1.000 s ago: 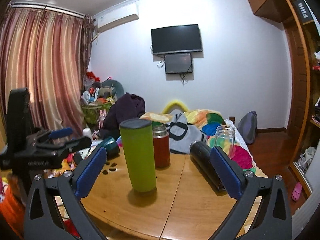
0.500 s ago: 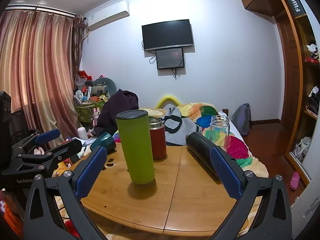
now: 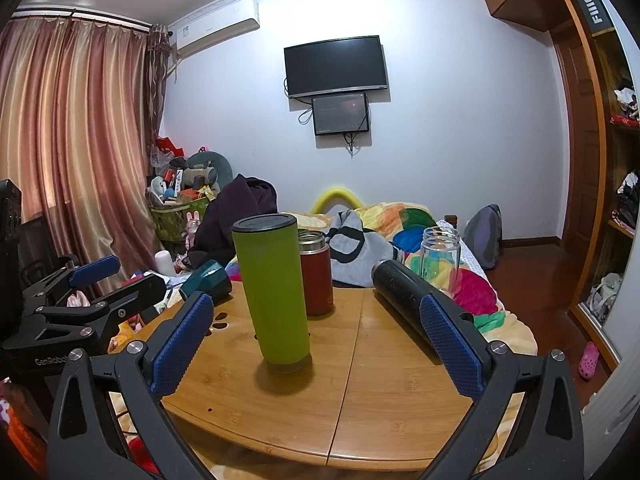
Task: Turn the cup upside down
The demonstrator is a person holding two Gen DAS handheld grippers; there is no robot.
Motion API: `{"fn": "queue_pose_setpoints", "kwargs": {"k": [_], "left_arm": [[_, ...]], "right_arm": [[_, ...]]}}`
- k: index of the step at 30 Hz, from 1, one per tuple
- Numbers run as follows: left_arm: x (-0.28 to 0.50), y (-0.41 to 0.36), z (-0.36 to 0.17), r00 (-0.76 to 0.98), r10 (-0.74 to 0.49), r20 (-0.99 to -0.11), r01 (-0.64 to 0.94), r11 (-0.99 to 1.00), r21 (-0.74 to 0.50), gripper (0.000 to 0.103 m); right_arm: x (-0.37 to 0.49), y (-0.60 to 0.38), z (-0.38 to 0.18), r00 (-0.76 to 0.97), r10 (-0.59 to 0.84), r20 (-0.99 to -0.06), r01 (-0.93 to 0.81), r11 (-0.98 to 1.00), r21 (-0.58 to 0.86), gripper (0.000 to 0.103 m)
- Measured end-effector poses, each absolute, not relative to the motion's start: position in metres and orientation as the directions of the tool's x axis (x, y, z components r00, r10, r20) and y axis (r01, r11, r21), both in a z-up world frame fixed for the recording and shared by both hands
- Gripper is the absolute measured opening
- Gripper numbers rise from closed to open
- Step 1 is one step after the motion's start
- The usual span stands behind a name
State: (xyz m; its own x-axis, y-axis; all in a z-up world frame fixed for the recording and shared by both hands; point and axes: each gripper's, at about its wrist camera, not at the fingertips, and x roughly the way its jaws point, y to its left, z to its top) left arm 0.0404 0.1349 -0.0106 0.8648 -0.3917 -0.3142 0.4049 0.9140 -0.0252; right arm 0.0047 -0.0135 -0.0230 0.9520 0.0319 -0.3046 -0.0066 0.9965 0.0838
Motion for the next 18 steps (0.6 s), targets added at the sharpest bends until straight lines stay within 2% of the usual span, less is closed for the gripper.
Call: {"fn": "queue_pose_setpoints", "kwargs": {"k": [18], "left_arm": [[0.0375,0.1405,-0.0064,0.882,-0.374,-0.286,0.385,0.923,-0.021,0.103]], "right_arm": [[0.0028,-0.0104,-0.016,0.958,0.029,-0.284,-0.01,0.998,0.068,0.103]]}}
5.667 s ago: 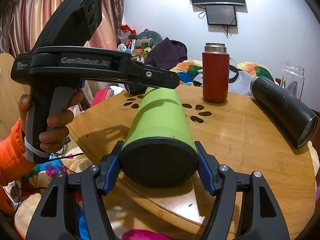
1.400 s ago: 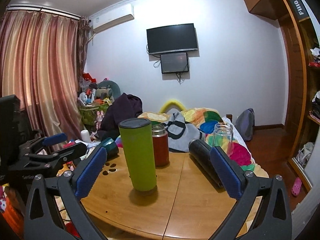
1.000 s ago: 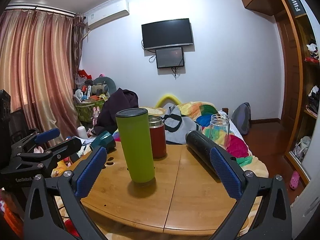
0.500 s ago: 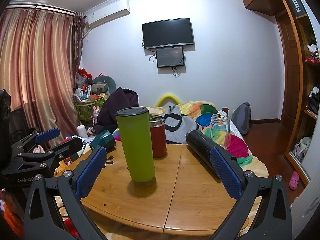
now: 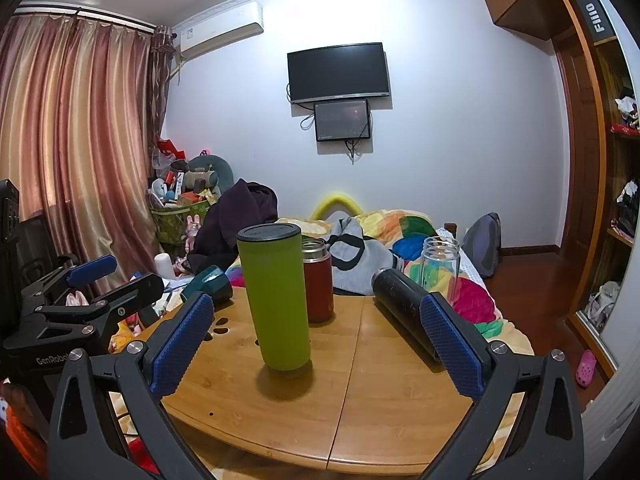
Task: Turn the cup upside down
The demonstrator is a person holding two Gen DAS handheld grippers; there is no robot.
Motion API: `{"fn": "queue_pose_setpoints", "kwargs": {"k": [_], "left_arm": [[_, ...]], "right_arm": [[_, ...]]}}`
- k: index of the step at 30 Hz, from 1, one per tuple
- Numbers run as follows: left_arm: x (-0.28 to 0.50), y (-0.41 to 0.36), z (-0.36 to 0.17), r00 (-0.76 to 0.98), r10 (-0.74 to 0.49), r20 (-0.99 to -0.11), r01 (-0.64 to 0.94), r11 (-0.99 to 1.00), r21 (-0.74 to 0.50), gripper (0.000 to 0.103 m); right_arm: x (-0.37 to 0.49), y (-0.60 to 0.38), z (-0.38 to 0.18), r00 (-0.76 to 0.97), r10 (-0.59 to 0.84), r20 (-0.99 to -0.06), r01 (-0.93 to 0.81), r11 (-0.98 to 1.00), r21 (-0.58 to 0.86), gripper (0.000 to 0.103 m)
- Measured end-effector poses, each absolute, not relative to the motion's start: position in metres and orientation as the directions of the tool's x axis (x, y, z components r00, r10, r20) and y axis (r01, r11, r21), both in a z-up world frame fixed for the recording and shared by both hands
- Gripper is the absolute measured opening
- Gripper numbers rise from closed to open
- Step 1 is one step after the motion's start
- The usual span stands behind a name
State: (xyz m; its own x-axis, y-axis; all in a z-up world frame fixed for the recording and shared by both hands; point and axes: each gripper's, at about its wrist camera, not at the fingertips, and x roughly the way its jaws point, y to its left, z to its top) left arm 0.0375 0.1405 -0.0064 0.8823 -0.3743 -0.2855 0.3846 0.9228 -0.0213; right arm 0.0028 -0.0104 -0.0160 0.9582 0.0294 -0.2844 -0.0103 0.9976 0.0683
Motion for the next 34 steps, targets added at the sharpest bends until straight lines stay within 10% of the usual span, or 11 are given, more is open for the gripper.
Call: {"fn": "queue_pose_setpoints", "kwargs": {"k": [34], "left_arm": [[0.0327,0.1413,-0.0021,0.88,-0.39,-0.272,0.403,0.915,-0.008,0.103]], "right_arm": [[0.0025,-0.0078,-0.0109,0.963,0.026,-0.269,-0.011,0.998,0.059,0.103]]}}
